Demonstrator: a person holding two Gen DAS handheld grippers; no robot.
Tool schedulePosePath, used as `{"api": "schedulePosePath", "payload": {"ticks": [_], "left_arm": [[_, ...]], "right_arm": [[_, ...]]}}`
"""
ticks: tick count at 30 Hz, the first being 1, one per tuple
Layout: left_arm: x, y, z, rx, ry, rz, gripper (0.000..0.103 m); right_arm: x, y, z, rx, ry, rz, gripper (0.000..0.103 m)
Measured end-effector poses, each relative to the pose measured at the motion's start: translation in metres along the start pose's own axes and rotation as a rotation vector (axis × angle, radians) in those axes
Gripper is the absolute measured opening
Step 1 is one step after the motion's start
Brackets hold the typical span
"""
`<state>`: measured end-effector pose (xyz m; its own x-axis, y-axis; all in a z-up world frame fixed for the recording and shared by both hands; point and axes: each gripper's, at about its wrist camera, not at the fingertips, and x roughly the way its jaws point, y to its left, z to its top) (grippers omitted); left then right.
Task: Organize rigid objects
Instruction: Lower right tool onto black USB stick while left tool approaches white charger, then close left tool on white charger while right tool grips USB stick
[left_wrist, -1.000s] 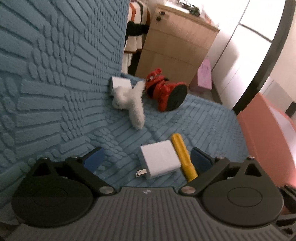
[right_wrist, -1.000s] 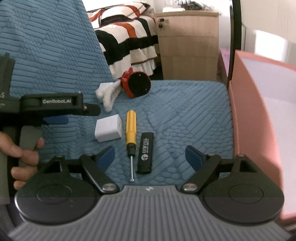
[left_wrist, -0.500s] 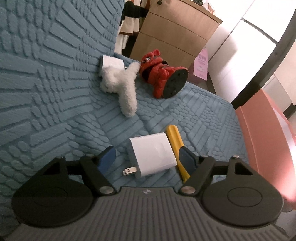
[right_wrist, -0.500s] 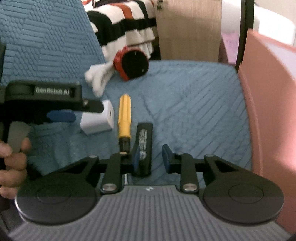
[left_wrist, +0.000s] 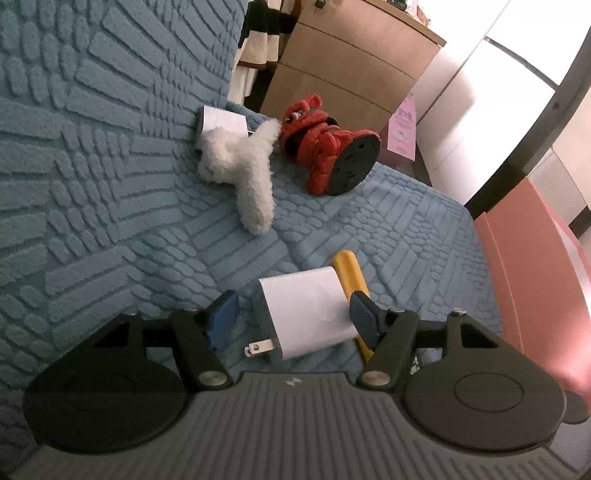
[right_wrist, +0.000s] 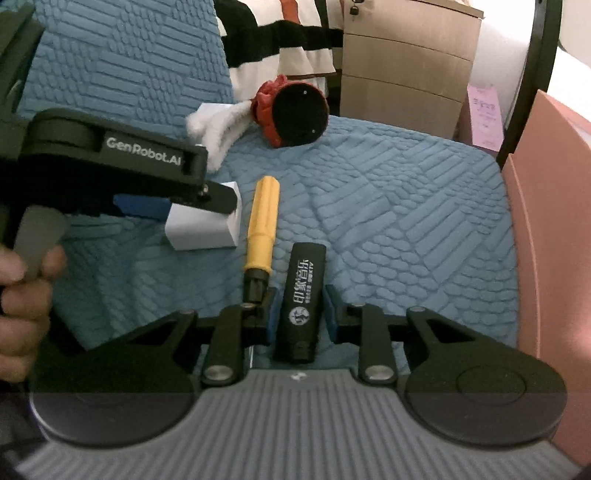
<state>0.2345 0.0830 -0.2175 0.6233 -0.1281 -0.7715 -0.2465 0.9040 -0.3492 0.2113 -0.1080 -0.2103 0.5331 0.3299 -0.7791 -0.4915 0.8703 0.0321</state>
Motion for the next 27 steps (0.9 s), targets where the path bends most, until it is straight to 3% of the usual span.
{"api": "schedulePosePath", "payload": {"ticks": [12,24,27], "left_arm": [[0.004,-0.002,-0.002,-0.009,0.007,-0.020,0.077],[0.016,-0.017,-0.001,0.077,-0.027,0.036,0.075],[0.017,-0.021,-0.002,0.100,-0.026,0.066,0.070]], "right_arm": [[-0.013,-0.027,0.002,0.086,0.001,-0.024,0.027],[-0.008,-0.031,-0.002,0.077,0.028,-0.033,0.027],[-0.007,-0.032,-0.002,0.073,0.021,-0.035,0.028]]}}
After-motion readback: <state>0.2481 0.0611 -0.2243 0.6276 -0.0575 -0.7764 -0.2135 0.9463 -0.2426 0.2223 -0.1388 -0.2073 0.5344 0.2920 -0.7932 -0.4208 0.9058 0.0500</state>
